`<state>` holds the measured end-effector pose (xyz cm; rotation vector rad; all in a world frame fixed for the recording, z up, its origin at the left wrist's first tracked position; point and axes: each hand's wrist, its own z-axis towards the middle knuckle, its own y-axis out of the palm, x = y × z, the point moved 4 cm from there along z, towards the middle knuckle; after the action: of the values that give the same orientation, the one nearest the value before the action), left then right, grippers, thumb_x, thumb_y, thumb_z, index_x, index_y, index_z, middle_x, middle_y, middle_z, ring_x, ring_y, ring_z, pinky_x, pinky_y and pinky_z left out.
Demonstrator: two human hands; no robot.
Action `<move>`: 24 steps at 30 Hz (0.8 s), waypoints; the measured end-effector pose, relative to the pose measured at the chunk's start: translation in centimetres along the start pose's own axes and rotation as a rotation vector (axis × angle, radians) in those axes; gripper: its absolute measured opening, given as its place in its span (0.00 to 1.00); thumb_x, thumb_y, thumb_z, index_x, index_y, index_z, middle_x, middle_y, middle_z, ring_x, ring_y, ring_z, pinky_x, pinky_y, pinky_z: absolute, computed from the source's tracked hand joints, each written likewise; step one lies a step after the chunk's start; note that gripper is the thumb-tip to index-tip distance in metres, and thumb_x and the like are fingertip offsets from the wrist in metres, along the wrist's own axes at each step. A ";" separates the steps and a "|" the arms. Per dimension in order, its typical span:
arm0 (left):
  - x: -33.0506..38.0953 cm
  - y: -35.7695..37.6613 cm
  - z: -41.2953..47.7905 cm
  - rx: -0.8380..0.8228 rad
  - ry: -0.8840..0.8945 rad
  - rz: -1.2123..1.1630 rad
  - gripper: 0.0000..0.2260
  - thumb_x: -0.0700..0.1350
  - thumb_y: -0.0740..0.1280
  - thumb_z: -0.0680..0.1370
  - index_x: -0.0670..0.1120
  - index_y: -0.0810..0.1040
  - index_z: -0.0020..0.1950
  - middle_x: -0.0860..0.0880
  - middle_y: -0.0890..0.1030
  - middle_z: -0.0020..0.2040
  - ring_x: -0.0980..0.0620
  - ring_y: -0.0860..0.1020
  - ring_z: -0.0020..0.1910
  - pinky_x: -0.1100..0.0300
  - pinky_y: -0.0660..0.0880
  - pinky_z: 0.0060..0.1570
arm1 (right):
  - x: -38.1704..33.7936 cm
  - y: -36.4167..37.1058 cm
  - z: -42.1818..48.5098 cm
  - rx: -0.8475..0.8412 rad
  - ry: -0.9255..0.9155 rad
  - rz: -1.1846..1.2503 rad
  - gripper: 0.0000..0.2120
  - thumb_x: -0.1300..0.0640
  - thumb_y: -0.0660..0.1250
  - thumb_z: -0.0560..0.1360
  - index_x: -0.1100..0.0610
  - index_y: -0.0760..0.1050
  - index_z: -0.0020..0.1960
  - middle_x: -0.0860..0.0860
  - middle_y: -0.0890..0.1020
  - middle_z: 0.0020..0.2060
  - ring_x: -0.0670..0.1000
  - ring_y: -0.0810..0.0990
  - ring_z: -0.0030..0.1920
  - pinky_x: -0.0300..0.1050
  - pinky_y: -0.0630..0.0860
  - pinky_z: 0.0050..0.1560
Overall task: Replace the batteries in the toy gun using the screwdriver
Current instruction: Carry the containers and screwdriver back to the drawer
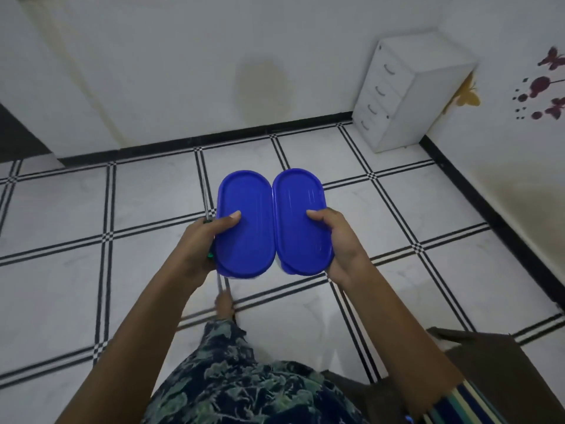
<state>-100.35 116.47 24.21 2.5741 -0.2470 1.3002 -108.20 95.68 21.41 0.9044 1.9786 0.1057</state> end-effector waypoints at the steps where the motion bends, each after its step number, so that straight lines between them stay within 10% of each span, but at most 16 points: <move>1: 1.6 0.1 3.5 -0.020 -0.001 0.007 0.17 0.50 0.73 0.71 0.43 0.79 0.56 0.45 0.84 0.51 0.43 0.83 0.50 0.47 0.80 0.49 | -1.1 0.7 3.2 0.007 -0.010 0.017 0.31 0.53 0.75 0.65 0.56 0.71 0.66 0.57 0.80 0.61 0.62 0.79 0.60 0.65 0.78 0.56; 24: 34.4 27.5 55.9 -0.426 -0.097 0.177 0.23 0.50 0.73 0.68 0.43 0.79 0.61 0.46 0.83 0.57 0.44 0.81 0.56 0.49 0.78 0.52 | -37.8 -1.6 49.2 0.333 -0.149 0.277 0.31 0.51 0.75 0.65 0.56 0.72 0.65 0.55 0.81 0.60 0.61 0.80 0.58 0.60 0.81 0.52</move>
<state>-44.38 72.47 23.94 2.2882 -0.7020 1.0383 -59.47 57.26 19.89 1.3599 1.7513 -0.1346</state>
